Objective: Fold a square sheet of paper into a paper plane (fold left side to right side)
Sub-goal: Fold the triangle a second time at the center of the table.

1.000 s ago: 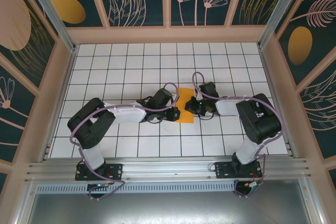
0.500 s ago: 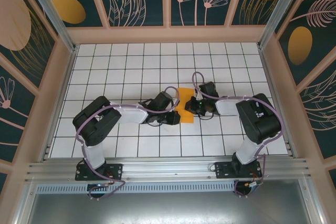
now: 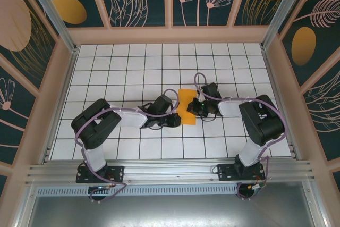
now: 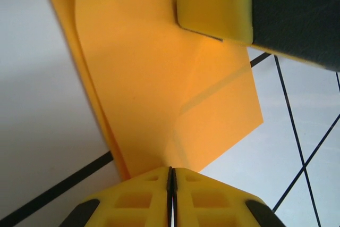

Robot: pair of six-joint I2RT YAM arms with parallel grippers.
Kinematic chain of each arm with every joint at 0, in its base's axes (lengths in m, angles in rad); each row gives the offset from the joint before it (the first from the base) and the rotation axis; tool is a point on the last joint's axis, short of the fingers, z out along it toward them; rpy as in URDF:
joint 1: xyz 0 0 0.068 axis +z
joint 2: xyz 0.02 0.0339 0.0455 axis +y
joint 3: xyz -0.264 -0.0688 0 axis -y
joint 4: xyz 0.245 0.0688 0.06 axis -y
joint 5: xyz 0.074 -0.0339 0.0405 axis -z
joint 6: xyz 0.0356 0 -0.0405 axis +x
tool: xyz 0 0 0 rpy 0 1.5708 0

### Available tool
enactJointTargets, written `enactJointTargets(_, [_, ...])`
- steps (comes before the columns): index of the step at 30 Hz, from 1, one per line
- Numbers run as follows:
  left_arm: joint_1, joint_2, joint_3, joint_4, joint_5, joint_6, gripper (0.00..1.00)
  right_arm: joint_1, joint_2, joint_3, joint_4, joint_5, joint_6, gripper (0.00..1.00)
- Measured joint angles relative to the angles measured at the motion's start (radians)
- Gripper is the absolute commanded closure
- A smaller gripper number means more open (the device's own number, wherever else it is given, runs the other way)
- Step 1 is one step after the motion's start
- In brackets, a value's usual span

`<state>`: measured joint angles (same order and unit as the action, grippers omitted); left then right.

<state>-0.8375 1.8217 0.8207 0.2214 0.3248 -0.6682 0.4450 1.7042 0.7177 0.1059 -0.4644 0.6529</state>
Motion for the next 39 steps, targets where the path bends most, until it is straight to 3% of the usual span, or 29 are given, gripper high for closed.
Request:
enactJointTargets(15, [0.021,-0.124,-0.04,-0.019,-0.011,-0.013,0.85,0.0,0.0,0.0,-0.001,0.0,0.0,1.0])
enactJointTargets(39, [0.024,0.104,0.159,-0.047,0.045,0.063,0.86,0.0,0.0,0.003,-0.007,0.002,-0.019,1.0])
